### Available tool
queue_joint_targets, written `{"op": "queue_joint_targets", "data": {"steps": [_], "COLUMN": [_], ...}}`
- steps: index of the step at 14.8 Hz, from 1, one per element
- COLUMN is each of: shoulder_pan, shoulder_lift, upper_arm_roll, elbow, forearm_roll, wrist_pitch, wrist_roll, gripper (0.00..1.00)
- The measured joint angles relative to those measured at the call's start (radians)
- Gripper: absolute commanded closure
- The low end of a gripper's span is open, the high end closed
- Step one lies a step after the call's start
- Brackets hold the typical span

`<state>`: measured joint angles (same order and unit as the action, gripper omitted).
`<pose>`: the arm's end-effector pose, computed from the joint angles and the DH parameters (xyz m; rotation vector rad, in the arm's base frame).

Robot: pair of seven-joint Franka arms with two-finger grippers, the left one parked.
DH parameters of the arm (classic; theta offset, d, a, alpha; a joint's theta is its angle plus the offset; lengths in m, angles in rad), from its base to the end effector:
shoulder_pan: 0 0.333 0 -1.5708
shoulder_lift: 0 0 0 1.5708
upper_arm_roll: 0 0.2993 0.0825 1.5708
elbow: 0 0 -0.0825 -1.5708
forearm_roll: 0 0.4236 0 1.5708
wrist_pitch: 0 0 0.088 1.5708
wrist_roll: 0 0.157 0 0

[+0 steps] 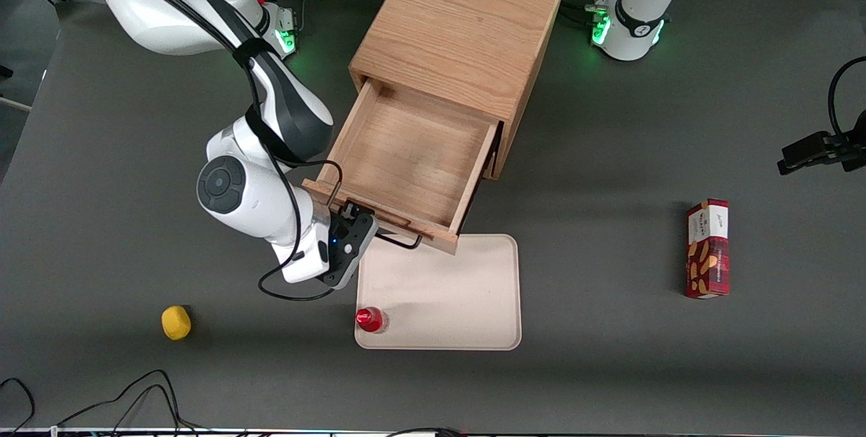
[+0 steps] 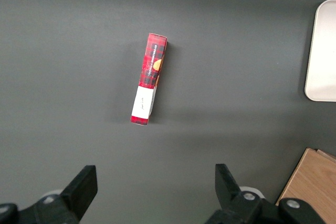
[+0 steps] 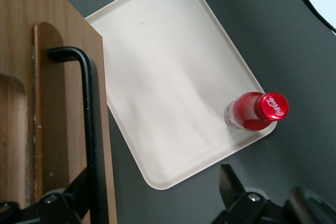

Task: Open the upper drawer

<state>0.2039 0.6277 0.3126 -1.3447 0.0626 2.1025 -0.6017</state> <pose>0.6886 0.3516 0.3125 -2.5358 -1.4180 -0.2444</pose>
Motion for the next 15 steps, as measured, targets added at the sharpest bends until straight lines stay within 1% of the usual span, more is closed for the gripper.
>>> {"op": "queue_joint_targets", "data": {"steps": [8,13,14,15], "shoulder_pan": [0.002,-0.004,-0.008,-0.010], "shoulder_lift": [-0.014,-0.137,-0.165,-0.191], "upper_arm_roll": [0.010,-0.020,-0.036,-0.059], "elbow": [0.036,0.063,0.063,0.061], "forearm_roll": [0.005,0.008,0.022,0.053], "wrist_pitch": [0.001,-0.001,-0.002,-0.005], "wrist_roll": [0.002,0.031,0.042,0.052], "gripper": [0.00,0.00,0.00,0.00]}}
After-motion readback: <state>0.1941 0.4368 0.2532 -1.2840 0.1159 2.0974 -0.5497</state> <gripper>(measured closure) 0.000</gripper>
